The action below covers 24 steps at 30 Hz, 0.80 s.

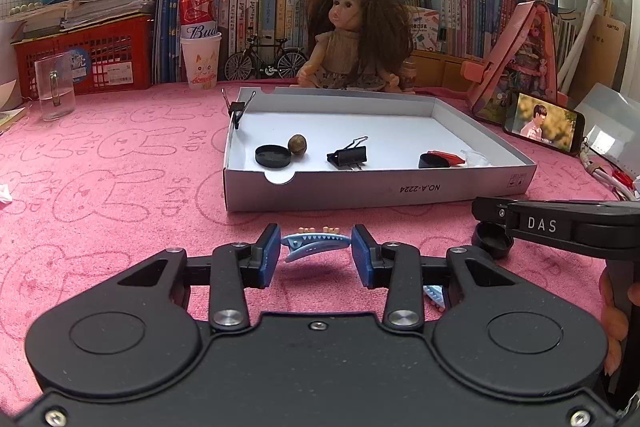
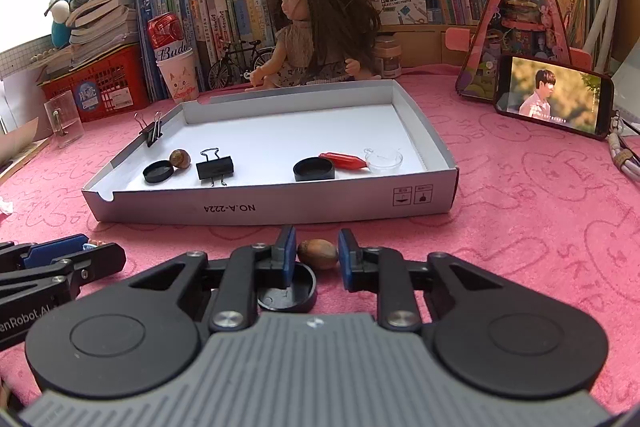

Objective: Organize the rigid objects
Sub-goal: 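Carry the hair clip in the left gripper over the tray while the right carries the acorn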

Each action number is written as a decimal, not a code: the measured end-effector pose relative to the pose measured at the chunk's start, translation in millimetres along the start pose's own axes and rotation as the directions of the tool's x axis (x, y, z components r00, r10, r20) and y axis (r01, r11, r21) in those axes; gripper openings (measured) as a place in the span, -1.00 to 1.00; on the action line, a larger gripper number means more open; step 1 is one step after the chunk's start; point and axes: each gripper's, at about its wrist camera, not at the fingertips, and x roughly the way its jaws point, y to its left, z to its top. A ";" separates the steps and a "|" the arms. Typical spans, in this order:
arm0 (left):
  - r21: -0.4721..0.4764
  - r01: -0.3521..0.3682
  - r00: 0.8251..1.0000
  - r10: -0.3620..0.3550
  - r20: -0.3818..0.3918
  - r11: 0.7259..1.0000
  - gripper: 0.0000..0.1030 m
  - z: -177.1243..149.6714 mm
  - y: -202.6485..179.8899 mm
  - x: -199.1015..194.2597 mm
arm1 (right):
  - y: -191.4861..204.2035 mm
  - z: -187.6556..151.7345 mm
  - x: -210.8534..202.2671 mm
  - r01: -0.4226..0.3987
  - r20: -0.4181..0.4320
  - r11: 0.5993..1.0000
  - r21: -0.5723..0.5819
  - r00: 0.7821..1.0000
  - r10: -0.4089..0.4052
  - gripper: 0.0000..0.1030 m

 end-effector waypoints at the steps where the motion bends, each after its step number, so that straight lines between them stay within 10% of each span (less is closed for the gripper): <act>1: 0.002 0.002 1.000 -0.002 -0.001 1.000 -0.29 0.6 -0.6 -0.4 | 0.0 0.2 -1.1 0.001 0.006 1.000 0.000 1.000 -0.001 -0.47; 24: -0.032 0.082 0.994 -0.080 0.074 0.996 -0.29 69.5 4.5 26.0 | -4.1 42.1 -0.5 -0.058 0.099 0.998 0.031 0.994 0.055 -0.47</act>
